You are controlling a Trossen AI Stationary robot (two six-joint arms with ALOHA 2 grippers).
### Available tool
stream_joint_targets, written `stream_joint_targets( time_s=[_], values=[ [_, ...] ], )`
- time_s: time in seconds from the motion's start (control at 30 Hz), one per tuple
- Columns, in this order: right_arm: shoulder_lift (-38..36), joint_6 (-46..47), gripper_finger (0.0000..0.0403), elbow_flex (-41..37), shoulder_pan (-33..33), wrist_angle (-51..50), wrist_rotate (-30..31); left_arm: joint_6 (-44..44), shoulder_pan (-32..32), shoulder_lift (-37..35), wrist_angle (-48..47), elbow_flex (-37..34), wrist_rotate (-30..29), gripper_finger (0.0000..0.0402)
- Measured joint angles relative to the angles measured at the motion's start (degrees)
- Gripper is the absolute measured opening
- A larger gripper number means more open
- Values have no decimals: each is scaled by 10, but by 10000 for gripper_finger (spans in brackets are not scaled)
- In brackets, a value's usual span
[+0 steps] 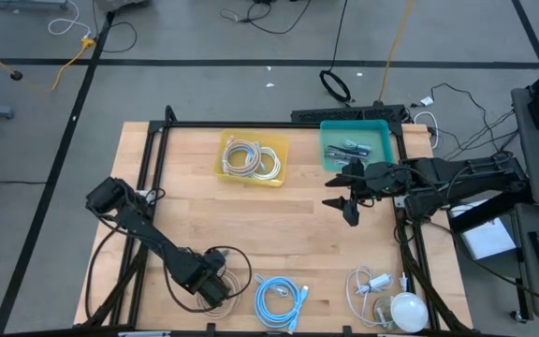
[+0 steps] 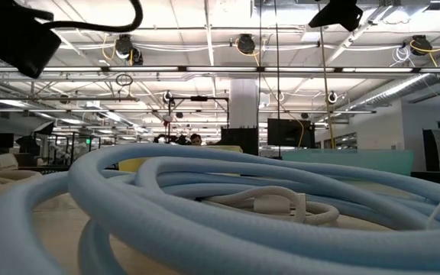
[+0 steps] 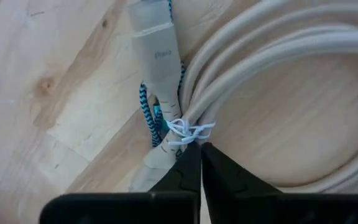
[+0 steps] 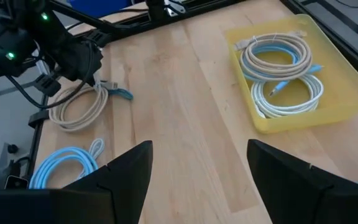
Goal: Pick & Place USB Port
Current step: Put the brown USB cable into the yellow bin
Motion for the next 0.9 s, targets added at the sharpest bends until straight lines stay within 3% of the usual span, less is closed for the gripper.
stream_joint_targets(
  time_s=[0.2,0.43,0.57,0.73,0.9],
  values=[
    [0,0,254,0,0,0,0,-19,0,-35,7,0,-7,1],
    [0,-1,254,0,0,0,3,-63,7,-109,0,0,-84,1],
    [0,-2,254,0,0,0,5,-29,16,-132,0,0,-106,6],
    [0,-2,254,0,0,0,5,46,30,-125,64,0,-84,56],
    [0,-1,254,0,0,-12,5,131,40,-94,106,0,-48,151]
  ],
)
